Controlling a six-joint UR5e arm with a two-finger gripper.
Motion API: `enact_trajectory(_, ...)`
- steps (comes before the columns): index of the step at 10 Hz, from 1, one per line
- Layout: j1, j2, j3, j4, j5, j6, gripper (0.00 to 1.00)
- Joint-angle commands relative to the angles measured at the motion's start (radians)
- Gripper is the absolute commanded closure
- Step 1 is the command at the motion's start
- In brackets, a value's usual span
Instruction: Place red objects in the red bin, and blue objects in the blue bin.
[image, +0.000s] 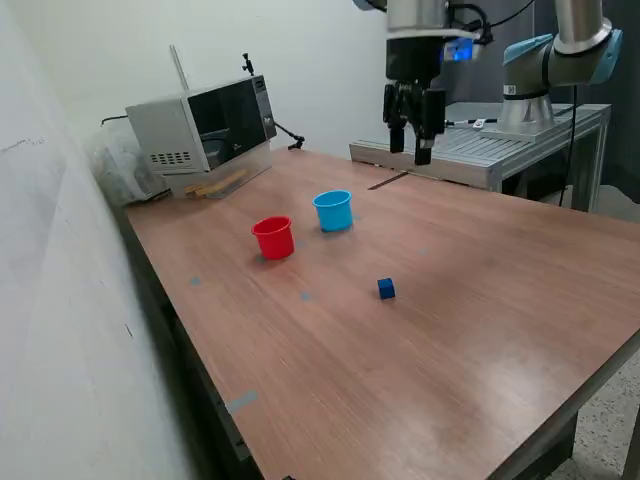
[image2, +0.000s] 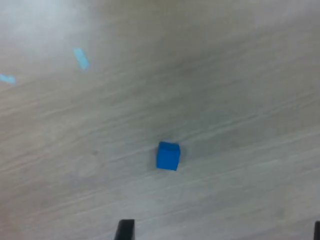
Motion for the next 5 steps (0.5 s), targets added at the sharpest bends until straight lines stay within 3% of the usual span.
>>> enact_trajectory(1, -0.023, 0.152, -0.064, -0.055, -0.031, 0.022, 0.0)
enact_trajectory(2, -0.028, 0.218, -0.096, -0.057, -0.055, 0.039, 0.0)
enact_trajectory(5, -0.046, 0.277, -0.086, -0.09, -0.063, 0.04, 0.0)
